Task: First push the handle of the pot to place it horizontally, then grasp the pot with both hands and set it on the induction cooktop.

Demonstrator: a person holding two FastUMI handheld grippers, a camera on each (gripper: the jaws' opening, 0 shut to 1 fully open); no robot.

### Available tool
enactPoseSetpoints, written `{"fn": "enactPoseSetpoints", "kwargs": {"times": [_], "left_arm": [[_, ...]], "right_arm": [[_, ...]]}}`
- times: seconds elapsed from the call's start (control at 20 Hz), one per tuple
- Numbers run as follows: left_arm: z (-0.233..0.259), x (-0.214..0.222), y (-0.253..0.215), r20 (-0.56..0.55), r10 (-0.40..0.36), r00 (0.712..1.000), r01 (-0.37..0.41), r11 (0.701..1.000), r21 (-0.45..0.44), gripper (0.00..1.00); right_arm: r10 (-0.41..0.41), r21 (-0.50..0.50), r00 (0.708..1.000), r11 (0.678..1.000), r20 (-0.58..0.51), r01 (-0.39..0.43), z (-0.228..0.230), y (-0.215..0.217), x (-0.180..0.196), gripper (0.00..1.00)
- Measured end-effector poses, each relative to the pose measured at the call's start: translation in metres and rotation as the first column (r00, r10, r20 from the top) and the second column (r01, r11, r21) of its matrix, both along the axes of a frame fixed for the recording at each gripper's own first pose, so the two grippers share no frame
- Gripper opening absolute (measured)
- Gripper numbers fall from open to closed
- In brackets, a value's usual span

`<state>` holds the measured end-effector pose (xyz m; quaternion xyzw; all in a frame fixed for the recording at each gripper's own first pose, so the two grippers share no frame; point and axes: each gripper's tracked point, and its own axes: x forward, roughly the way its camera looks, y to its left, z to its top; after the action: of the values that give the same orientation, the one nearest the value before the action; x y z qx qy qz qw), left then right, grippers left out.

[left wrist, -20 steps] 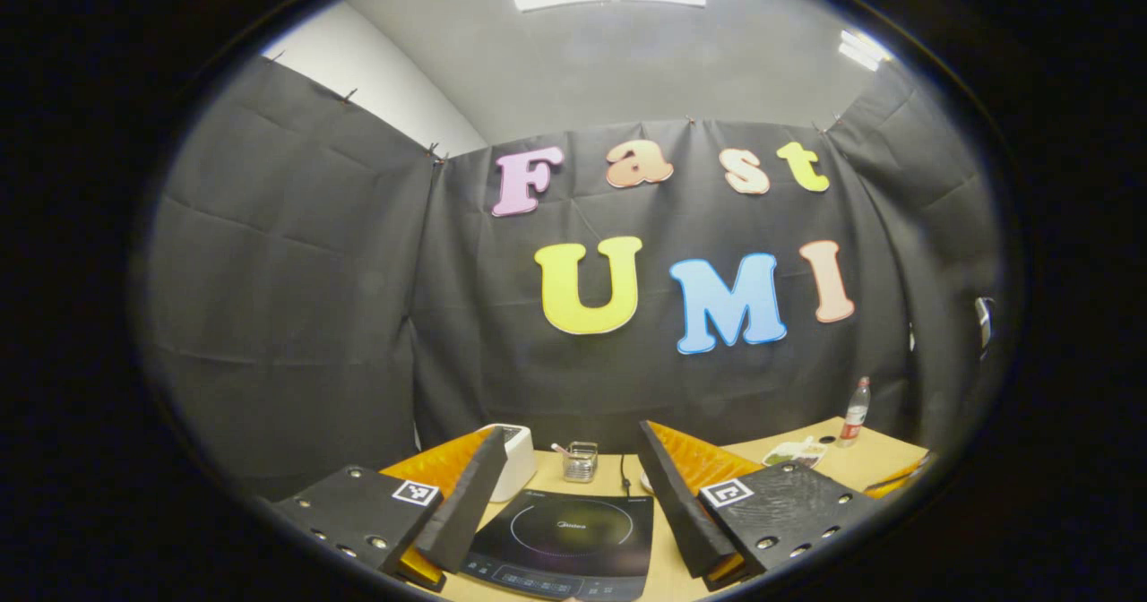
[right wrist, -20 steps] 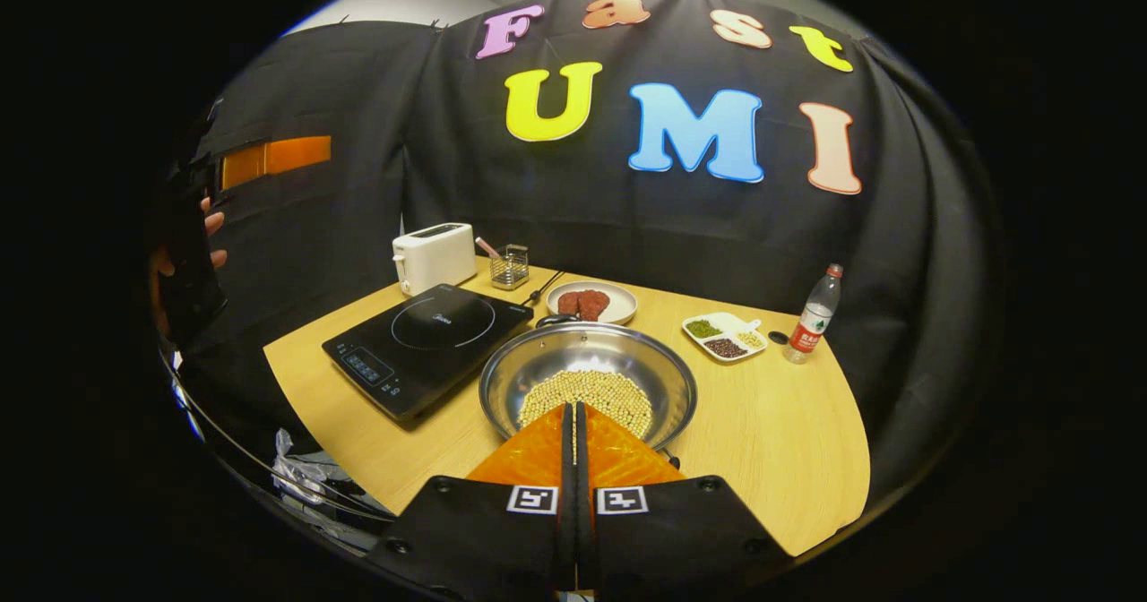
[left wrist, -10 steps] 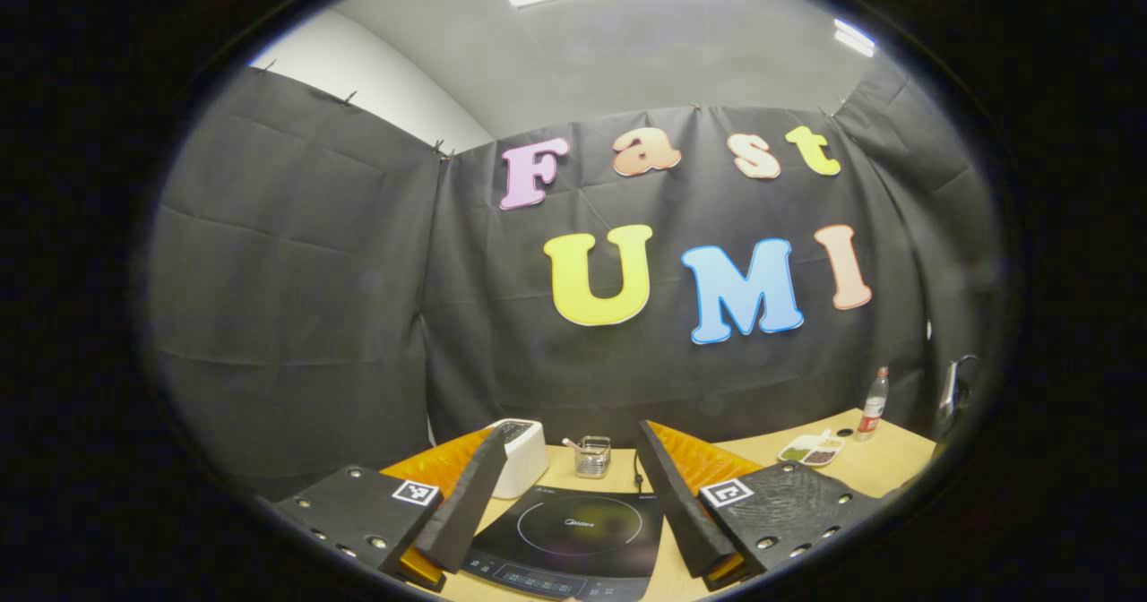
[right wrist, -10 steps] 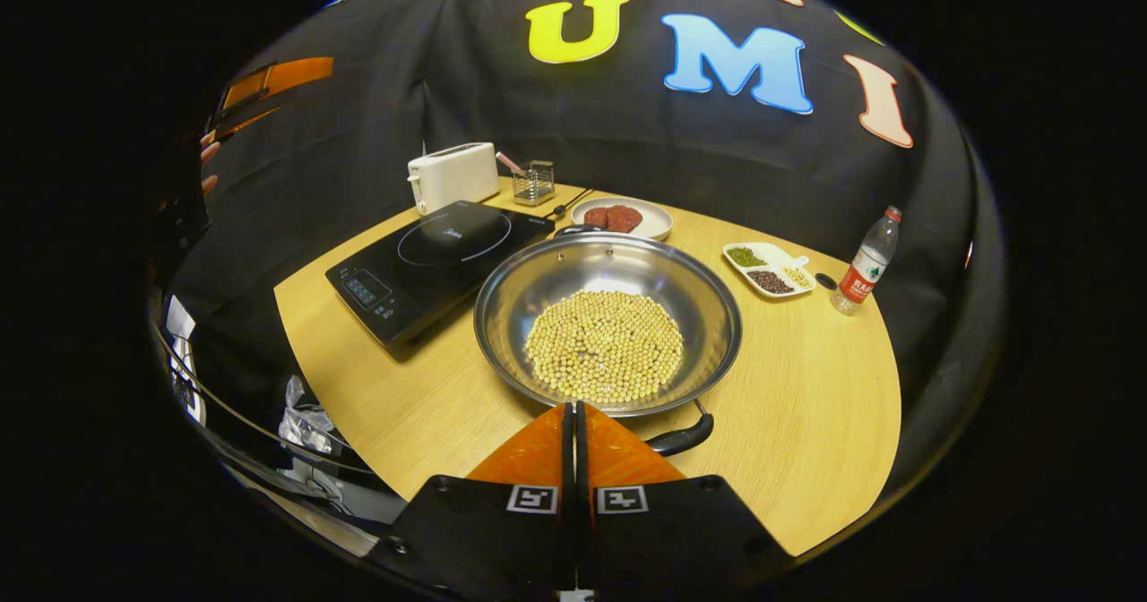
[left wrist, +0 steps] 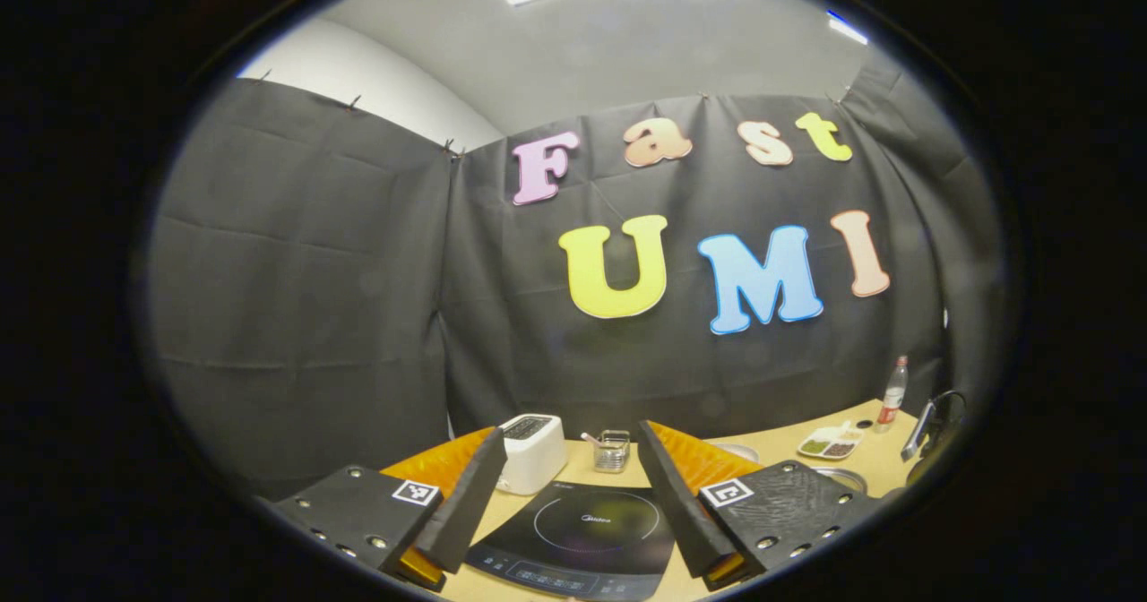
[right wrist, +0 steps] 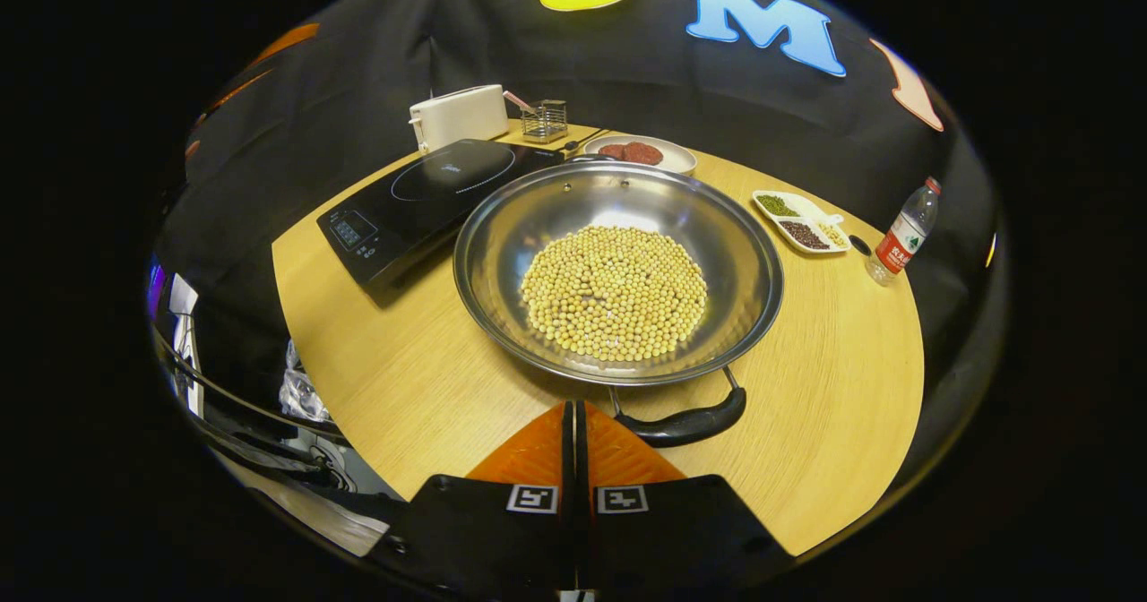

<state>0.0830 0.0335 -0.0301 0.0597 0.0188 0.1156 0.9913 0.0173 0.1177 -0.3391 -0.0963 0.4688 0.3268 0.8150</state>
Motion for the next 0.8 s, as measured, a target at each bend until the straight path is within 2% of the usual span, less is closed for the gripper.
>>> {"fn": "enactPoseSetpoints", "kwargs": {"times": [0.05,0.15,0.25,0.45,0.65,0.8], "left_arm": [[0.000,0.001,-0.001,-0.002,0.003,1.000,-0.003,1.000,-0.001,0.87],[0.000,0.002,-0.003,-0.002,0.006,1.000,-0.006,1.000,0.000,0.87],[-0.001,0.002,-0.005,0.001,0.009,1.000,-0.009,1.000,0.002,0.87],[-0.002,0.004,-0.014,0.000,0.007,1.000,-0.007,1.000,0.002,0.87],[-0.003,0.006,-0.023,0.001,0.004,1.000,-0.004,1.000,0.006,0.87],[-0.003,0.007,-0.025,-0.001,0.008,1.000,-0.008,1.000,0.006,0.90]], "right_arm": [[0.003,-0.002,1.000,1.000,-0.009,-0.003,-0.003,-0.001,-0.001,0.05],[0.001,0.005,1.000,1.000,-0.024,-0.001,-0.004,-0.001,-0.001,0.00],[0.001,-0.005,1.000,1.000,-0.019,-0.001,-0.004,-0.006,0.001,0.02],[-0.005,-0.021,1.000,1.000,-0.012,0.005,-0.006,-0.018,0.009,0.00],[-0.035,-0.034,0.999,0.999,-0.010,0.034,-0.008,-0.033,0.020,0.02],[-0.058,-0.034,0.998,0.998,-0.016,0.058,-0.009,-0.041,0.026,0.00]]}}
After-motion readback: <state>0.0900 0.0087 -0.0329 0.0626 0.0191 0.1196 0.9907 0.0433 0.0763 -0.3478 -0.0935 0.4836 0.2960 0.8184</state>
